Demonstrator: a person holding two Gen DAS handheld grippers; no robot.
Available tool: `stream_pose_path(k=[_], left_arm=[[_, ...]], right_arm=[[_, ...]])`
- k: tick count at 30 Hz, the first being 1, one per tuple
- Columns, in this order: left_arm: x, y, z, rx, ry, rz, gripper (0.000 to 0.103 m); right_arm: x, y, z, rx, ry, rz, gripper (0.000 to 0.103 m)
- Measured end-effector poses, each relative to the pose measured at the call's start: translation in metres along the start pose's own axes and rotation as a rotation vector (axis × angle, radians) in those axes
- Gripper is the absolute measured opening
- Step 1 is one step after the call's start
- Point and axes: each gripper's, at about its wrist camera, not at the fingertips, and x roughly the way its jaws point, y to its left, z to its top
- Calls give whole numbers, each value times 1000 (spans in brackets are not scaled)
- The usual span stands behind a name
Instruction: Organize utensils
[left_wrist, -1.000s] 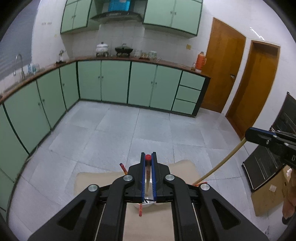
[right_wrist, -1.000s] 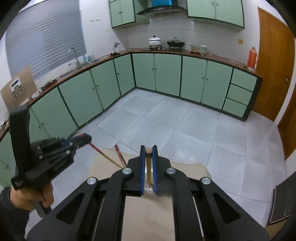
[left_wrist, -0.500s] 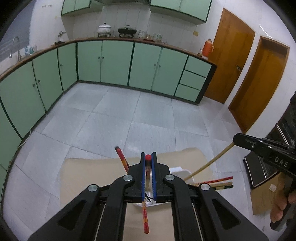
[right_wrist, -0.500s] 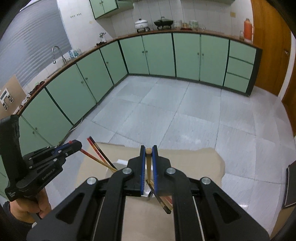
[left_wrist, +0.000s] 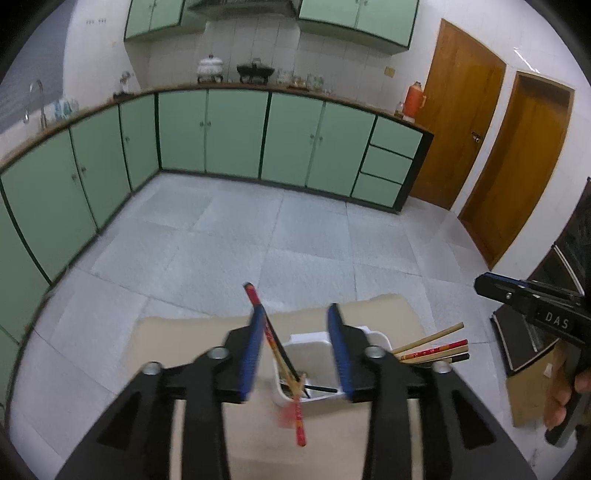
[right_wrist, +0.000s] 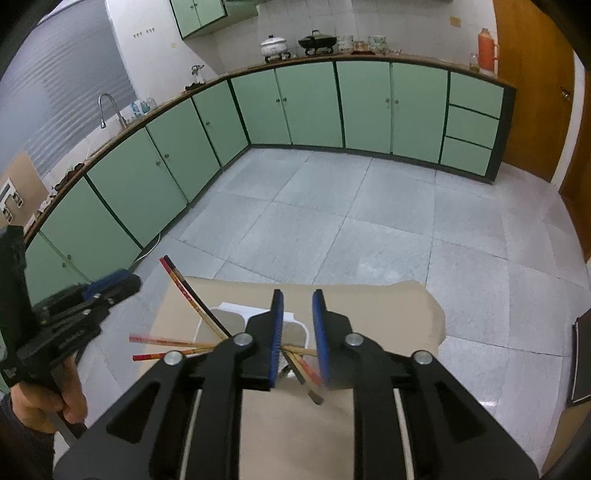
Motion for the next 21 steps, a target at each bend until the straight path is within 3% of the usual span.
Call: stream_pose_path(k=[3, 5, 8, 11, 15, 21], left_arm=[[-13, 3, -6, -1, -24, 12, 60], [-23, 4, -14, -4, -38, 17, 73], [-37, 2, -29, 26, -67, 42, 87], [-50, 1, -48, 50, -95, 75, 96], [-61, 3, -71, 74, -122, 127, 97], [-79, 4, -120, 71, -176, 183, 97]], right_arm=[[-14, 2, -11, -24, -44, -31, 39], [-21, 5, -20, -45, -81, -61, 63], [-31, 5, -38, -37, -133, -95, 87], [-38, 4, -58, -43, -188, -128, 91], [-38, -5, -83, -5, -213, -121, 94], [-36, 8, -138, -61, -292, -163, 96]])
